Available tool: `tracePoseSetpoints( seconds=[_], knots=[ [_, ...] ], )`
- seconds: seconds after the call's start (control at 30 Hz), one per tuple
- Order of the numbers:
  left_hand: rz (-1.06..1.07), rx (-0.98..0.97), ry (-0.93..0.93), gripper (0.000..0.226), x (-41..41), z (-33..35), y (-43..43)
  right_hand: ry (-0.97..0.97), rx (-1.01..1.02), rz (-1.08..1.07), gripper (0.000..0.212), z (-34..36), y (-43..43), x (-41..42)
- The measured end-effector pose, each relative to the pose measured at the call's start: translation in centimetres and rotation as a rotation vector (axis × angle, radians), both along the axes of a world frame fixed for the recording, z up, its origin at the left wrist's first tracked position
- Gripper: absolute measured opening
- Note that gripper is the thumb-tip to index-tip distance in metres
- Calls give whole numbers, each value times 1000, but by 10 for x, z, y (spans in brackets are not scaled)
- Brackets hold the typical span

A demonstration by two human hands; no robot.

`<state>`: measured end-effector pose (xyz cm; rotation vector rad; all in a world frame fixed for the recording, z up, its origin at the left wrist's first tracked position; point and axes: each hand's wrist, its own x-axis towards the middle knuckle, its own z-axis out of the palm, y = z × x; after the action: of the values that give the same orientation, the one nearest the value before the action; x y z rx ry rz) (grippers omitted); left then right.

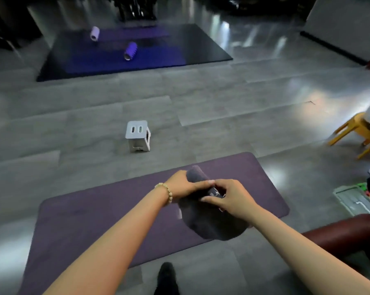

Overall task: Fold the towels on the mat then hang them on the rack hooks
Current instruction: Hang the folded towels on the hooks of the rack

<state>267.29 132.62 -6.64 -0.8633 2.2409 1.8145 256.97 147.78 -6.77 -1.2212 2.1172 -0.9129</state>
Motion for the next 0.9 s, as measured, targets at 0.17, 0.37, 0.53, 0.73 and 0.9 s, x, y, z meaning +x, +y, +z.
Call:
tracePoseSetpoints(
  seconds=[0.17,0.37,0.53,0.73,0.9],
  knots=[
    [160,-104,-47,26,117,29,7,-115,-33,187,54,3,-13,91],
    [385,-187,-65,37,287,51,19,-322,28,489,22,15,-27,221],
    [500,-167,-142,40,429,59,46,-324,16,635,34,24,-34,321],
    [550,-1,-102,42,585,71,112,-182,109,866,73,36,-33,466],
    [546,38,-135,27,705,80,176,-124,474,1238,51,39,-6,586]
  ],
)
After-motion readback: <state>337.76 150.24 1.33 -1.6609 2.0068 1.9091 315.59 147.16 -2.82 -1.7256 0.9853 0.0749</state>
